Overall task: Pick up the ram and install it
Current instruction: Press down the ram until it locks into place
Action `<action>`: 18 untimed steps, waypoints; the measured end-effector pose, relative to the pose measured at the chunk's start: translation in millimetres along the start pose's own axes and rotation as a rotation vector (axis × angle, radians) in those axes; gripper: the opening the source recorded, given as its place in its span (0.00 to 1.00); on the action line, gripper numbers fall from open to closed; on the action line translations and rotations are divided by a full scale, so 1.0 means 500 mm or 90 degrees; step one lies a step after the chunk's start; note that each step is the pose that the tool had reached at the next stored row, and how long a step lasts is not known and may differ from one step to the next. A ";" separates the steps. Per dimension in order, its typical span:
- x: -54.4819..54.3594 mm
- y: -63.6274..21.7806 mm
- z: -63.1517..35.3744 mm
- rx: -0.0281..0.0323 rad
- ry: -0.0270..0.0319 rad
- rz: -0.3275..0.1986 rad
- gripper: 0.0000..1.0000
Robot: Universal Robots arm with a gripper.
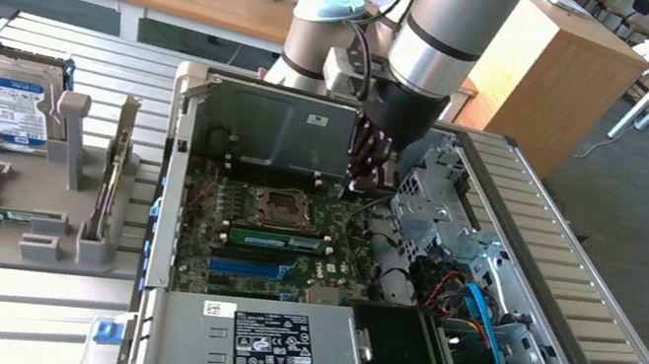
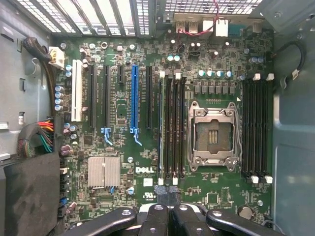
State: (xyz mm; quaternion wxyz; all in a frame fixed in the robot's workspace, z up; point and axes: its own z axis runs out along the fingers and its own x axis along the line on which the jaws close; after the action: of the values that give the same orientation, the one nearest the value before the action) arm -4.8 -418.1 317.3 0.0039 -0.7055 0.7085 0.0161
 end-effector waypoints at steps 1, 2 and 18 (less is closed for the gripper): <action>0.000 0.000 0.000 0.0000 0.0000 0.000 0.10; 0.000 0.000 0.001 0.0000 0.0001 0.000 0.10; 0.001 0.000 0.020 0.0000 0.0000 0.000 0.10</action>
State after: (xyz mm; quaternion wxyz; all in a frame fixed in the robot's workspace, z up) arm -4.8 -418.1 307.4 0.0039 -0.7056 0.7085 0.0162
